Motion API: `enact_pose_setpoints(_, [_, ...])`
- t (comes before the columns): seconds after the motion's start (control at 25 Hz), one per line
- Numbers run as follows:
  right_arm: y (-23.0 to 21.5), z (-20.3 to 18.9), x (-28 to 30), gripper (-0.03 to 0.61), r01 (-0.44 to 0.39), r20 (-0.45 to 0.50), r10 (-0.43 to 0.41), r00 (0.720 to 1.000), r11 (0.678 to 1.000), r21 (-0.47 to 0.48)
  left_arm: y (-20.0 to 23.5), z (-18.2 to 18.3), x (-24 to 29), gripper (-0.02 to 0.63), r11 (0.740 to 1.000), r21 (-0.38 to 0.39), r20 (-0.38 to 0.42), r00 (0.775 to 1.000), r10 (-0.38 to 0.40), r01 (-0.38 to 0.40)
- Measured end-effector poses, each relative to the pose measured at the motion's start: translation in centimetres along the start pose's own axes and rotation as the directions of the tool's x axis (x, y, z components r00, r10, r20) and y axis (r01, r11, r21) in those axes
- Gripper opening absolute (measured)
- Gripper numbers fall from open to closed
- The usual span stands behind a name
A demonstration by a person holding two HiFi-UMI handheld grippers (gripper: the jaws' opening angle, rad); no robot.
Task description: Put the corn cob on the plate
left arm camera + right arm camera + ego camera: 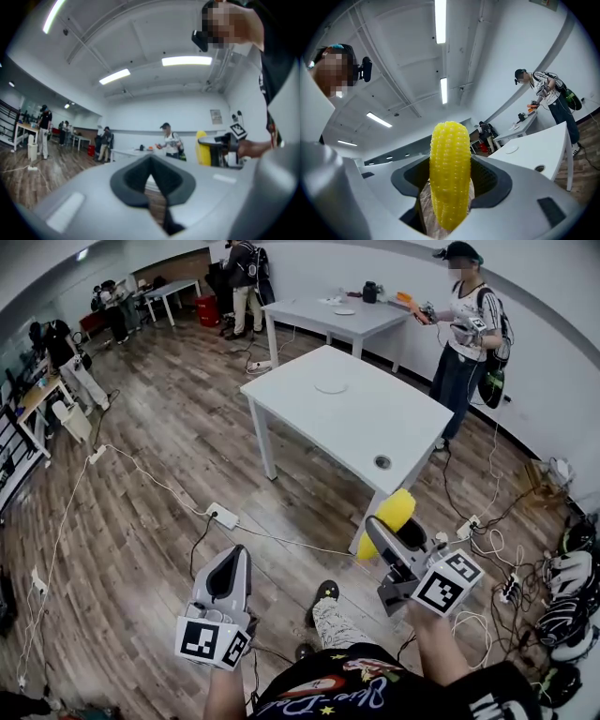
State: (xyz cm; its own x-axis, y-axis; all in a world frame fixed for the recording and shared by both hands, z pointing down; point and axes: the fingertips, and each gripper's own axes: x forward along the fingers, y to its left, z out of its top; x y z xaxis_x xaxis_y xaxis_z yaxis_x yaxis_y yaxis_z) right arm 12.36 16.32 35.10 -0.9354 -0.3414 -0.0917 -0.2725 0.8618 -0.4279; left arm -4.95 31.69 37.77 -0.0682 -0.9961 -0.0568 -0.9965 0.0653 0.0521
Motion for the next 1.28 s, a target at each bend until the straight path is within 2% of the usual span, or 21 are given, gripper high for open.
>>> enact_pose_setpoints(0.16, [-3.1,1.3,4.8,0.262,-0.011,0.025,0.011,1.000,1.000,-0.009,3.2,0.4,4.9,-0.011,1.000,0.028,0.009,1.000,0.006,-0.007])
enact_pose_setpoints(0.36, [-8.7,3.9,11.8,0.262,-0.031,0.055,0.032,0.998,0.999,-0.026,6.8,1.8,14.0,-0.011,0.996,0.091,0.011,1.000,-0.017,0.016])
enact_pose_setpoints(0.56, [-15.9,6.6,16.4,0.262,0.007,0.057,-0.005,0.998,1.000,-0.029,9.0,3.2,23.3,-0.011,0.988,0.148,0.002,0.999,-0.050,0.049])
enact_pose_setpoints(0.8, [-21.1,8.8,20.6,0.262,0.011,0.085,-0.007,0.996,0.999,-0.043,9.5,3.0,31.7,-0.011,0.986,0.138,0.038,0.995,-0.096,0.090])
enact_pose_setpoints(0.96, [-23.5,9.8,22.9,0.262,0.030,0.081,-0.026,0.996,0.998,-0.049,9.8,2.5,36.6,-0.011,0.981,0.124,0.002,0.988,-0.151,0.150])
enact_pose_setpoints(1.08, [-25.4,9.9,25.2,0.262,0.066,0.088,-0.060,0.994,0.996,-0.068,11.1,2.2,40.3,-0.011,0.973,0.129,0.012,0.981,-0.195,0.192])
enact_pose_setpoints(1.28, [-28.4,8.5,30.9,0.262,0.121,0.015,-0.120,0.993,0.979,-0.163,15.2,1.9,47.7,-0.011,0.959,0.104,0.047,0.962,-0.268,0.262])
